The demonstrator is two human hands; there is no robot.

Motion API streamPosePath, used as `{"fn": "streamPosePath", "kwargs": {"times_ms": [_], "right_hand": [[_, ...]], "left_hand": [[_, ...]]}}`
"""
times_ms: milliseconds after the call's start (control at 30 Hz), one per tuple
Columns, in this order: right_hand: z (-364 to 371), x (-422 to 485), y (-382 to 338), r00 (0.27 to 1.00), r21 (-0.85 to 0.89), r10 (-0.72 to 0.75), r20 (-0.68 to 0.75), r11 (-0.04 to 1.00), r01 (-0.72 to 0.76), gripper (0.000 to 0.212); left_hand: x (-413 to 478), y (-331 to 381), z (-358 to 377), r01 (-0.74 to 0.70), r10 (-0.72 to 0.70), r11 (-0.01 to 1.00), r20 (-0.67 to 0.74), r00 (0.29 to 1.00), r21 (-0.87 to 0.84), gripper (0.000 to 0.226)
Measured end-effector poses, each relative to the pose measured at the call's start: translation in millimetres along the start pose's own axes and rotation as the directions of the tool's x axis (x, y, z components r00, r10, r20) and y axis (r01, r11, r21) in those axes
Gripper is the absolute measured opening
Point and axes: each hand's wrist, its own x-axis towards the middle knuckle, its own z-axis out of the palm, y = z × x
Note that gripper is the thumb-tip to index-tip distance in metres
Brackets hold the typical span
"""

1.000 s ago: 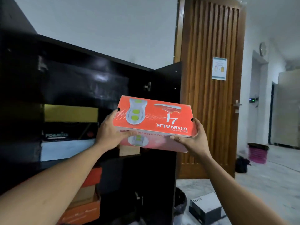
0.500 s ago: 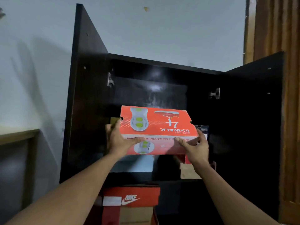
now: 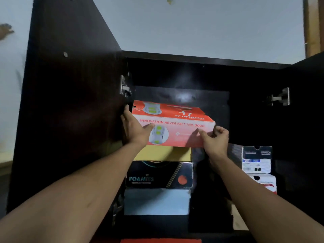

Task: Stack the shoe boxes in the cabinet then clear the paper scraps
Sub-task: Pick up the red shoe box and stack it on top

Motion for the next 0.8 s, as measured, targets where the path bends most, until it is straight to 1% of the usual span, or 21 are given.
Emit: {"fn": "streamPosePath", "kwargs": {"times_ms": [67,133,200,267,333,367,400,433,467,500,533,567,600,633,667,733,800], "right_hand": [[7.7,12.6,12.2,0.997,0.000,0.026,0.066,1.000,-0.026,0.059],[11.3,21.5,23.7,0.992,-0.058,0.010,0.124,0.998,-0.003,0.053],[11.5,28.1,33.8,0.984,-0.138,-0.039,0.172,0.988,0.063,0.056],[9.7,30.9,40.9,0.969,-0.242,-0.081,0.235,0.960,0.139,0.066],[8.9,31.5,47.1,0.944,-0.326,-0.091,0.316,0.924,0.199,0.080],[9.2,29.7,48.6,0.930,-0.335,-0.087,0.357,0.917,0.215,0.086],[11.0,30.4,53.5,0.917,-0.332,-0.074,0.391,0.918,0.216,0.088],[14.2,29.6,56.6,0.907,-0.340,-0.046,0.418,0.918,0.203,0.083],[18.9,31.3,62.4,0.901,-0.345,-0.018,0.434,0.920,0.185,0.073],[23.8,31.6,66.9,0.899,-0.368,0.022,0.437,0.916,0.156,0.062],[29.4,29.9,70.4,0.895,-0.373,0.056,0.442,0.919,0.126,0.056],[34.7,27.9,75.0,0.887,-0.403,0.099,0.450,0.910,0.102,0.059],[39.9,27.7,82.3,0.877,-0.413,0.131,0.462,0.907,0.082,0.067],[44.3,26.6,86.3,0.864,-0.423,0.137,0.485,0.901,0.094,0.075],[48.4,28.6,92.9,0.855,-0.432,0.125,0.503,0.893,0.124,0.079],[52.2,26.2,94.4,0.851,-0.465,0.101,0.516,0.867,0.178,0.075],[52.5,25.7,94.4,0.846,-0.492,0.093,0.525,0.844,0.212,0.073]], "left_hand": [[7.1,-9.7,9.3,-0.046,0.049,0.997,-0.045,0.998,0.057,0.081],[12.8,-19.3,18.2,-0.046,0.051,0.991,-0.036,0.998,0.128,0.065],[15.5,-29.2,27.1,-0.038,0.039,0.979,-0.003,0.999,0.202,0.054],[17.0,-40.9,36.3,-0.061,0.060,0.966,0.008,0.998,0.250,0.048],[18.7,-53.5,45.2,-0.117,0.118,0.950,0.016,0.993,0.288,0.050],[18.6,-59.1,48.7,-0.134,0.130,0.934,0.033,0.991,0.332,0.055],[18.4,-64.4,51.7,-0.138,0.124,0.908,0.060,0.990,0.396,0.060],[18.0,-69.8,53.8,-0.136,0.105,0.877,0.094,0.990,0.460,0.064],[17.8,-75.3,55.6,-0.142,0.084,0.846,0.133,0.987,0.515,0.066],[17.5,-81.1,57.1,-0.156,0.068,0.818,0.177,0.982,0.553,0.065],[17.8,-88.5,58.4,-0.167,0.045,0.803,0.221,0.974,0.572,0.062],[17.7,-95.4,58.7,-0.167,0.011,0.798,0.263,0.965,0.579,0.061],[17.4,-102.8,59.0,-0.160,-0.033,0.797,0.306,0.952,0.582,0.062],[16.6,-109.3,59.7,-0.155,-0.072,0.795,0.345,0.936,0.587,0.065],[15.5,-114.9,60.6,-0.159,-0.094,0.791,0.375,0.922,0.591,0.067],[12.2,-122.1,63.1,-0.172,-0.106,0.779,0.396,0.912,0.604,0.073],[9.9,-124.5,66.3,-0.173,-0.106,0.764,0.385,0.917,0.622,0.079]]}}
